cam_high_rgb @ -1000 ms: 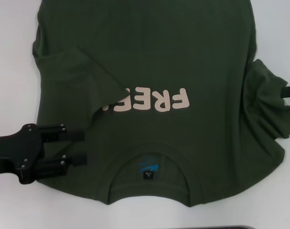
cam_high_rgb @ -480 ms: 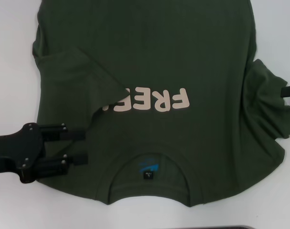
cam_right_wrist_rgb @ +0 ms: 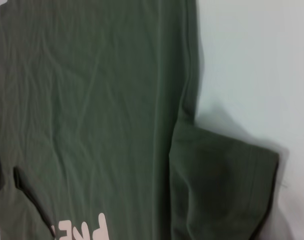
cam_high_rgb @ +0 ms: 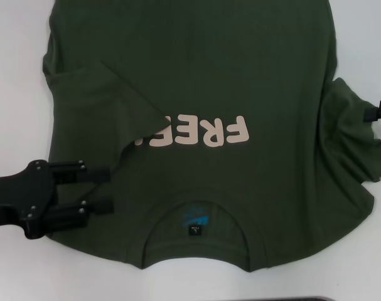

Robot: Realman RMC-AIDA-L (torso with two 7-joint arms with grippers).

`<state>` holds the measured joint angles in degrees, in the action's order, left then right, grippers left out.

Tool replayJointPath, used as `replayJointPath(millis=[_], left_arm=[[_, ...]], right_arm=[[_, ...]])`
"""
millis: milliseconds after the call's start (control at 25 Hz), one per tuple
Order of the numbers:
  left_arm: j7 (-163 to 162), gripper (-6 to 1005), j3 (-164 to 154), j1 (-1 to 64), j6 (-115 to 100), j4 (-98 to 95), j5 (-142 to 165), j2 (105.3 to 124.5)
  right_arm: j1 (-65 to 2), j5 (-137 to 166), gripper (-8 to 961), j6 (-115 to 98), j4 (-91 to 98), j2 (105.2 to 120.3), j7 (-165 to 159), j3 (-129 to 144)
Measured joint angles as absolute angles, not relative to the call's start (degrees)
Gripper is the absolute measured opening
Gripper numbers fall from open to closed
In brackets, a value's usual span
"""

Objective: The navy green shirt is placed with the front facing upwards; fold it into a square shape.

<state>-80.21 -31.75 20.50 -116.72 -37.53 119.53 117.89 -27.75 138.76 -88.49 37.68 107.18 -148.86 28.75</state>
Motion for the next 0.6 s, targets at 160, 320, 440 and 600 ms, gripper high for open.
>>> replayJointPath(millis=[160, 320, 440, 600], left_arm=[[-80.1, 583, -31.7, 20.4, -116.6, -37.5, 119.5, 117.84], [-79.1, 583, -31.7, 20.4, -116.5, -37.5, 119.5, 117.88], [-77.9, 583, -31.7, 20.3, -116.2, -37.5, 119.5, 117.93], [-77.7, 583, -31.7, 20.3, -115.9, -37.5, 119.5, 117.93]], right_arm=[[-27.7, 138.7, 882, -88.9, 36.0, 107.01, -150.2, 26.8], [-27.6, 138.6, 882, -89.4, 35.0, 106.77, -151.5, 24.1], [-27.5, 138.6, 881, -90.3, 34.9, 106.57, -151.8, 21.7], [-27.6, 138.5, 881, -90.7, 34.9, 106.43, -152.3, 20.9]])
